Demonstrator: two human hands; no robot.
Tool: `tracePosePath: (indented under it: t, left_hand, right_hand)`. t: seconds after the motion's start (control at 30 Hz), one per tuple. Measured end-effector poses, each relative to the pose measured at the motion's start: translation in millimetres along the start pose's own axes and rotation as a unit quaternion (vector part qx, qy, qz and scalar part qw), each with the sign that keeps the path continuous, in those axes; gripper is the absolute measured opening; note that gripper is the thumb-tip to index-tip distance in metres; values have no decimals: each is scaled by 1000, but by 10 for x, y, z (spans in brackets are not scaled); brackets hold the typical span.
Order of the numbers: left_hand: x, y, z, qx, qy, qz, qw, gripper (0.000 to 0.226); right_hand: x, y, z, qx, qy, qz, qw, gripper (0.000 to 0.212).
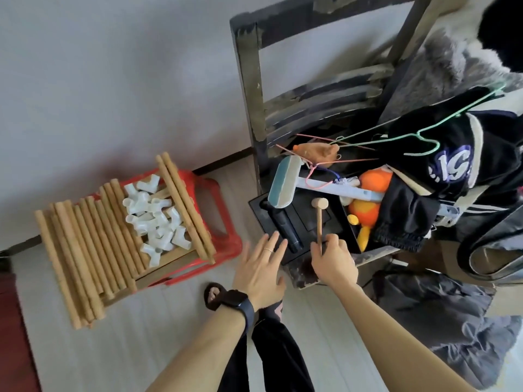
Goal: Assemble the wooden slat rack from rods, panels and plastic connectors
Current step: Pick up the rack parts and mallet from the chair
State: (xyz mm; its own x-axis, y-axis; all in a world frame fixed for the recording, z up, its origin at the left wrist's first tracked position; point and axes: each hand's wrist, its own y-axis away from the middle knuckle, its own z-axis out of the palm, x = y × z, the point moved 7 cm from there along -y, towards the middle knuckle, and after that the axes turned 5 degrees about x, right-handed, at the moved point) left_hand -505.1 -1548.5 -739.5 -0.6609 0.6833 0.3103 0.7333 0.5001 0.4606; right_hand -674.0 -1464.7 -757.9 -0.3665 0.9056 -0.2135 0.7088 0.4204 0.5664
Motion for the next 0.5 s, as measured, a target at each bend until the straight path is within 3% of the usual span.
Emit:
tracePosePath:
  t: [0.17,0.33,0.5]
  left_hand:
    - [-30,-132,440,-54,-41,11,998,85]
    - [-82,-115,314,-66,-10,4,998,76]
    - [-426,185,-173,17,64,-70,995,56]
  right_hand:
    - [62,-142,169,17,17,-28,999,19]
    - [44,-56,84,-17,-105,-12,994,13]
    - [-58,563,-43,-66,-182,-23,981,5]
